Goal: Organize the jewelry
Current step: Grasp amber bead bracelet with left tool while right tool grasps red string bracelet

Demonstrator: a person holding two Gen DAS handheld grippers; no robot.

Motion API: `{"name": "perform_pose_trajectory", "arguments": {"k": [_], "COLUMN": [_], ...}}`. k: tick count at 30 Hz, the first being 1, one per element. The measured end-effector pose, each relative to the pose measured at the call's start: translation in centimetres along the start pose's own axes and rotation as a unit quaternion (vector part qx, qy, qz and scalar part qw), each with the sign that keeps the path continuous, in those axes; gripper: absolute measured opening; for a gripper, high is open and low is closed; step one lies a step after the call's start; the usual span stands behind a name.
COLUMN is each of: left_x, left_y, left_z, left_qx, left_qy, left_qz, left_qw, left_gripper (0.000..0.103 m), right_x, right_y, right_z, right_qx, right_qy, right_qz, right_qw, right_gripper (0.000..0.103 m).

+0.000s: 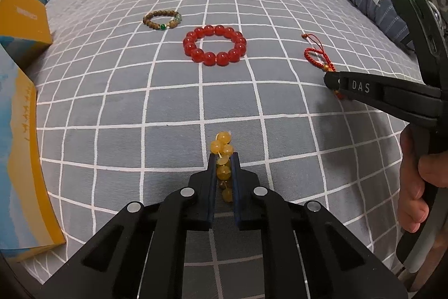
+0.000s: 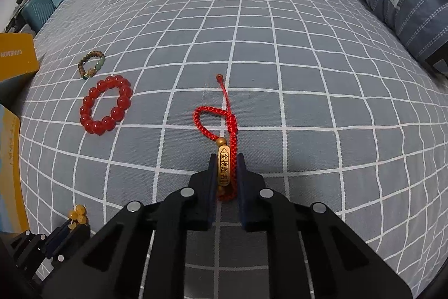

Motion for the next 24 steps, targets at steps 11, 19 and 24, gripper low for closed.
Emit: {"name": "perform_pose_trajectory", "arguments": {"k": [11, 19, 24], "left_x": [-0.8, -1.7, -2.1], "left_y": [1.2, 2.7, 4.0], "left_z": [-0.2, -0.5, -0.7], "left_qx": [0.014, 0.033, 0.046], "left_qy": [0.009, 0.021, 0.024], "left_qz": [-0.001, -0.005, -0.006], "left_qw": [0.9999, 0.9992, 0.9986], "left_gripper": [0.009, 0.009, 0.009], "right_x": [0.1, 0.0, -0.2], "right_y": [1.3, 2.7, 3.6], "right_z": [0.1, 0.0, 0.1], "right_qx": [0.017, 0.038, 0.051], "right_qy": [-0.005, -0.010, -0.008], "right_qz": [0.006, 0.013, 0.021], "right_qw": [1.000, 0.999, 0.998], "right_gripper": [0.012, 0.012, 0.012]}}
Point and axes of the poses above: each gripper's, at about its wrist camera, not at the fingertips, and y roughly against the way its jaws point, x to its right, z to its underside, the point moved 4 cm from there along -y, roughly the way its jaws point, and after that the axes turned 8 degrees about -z, right-handed, at the moved point
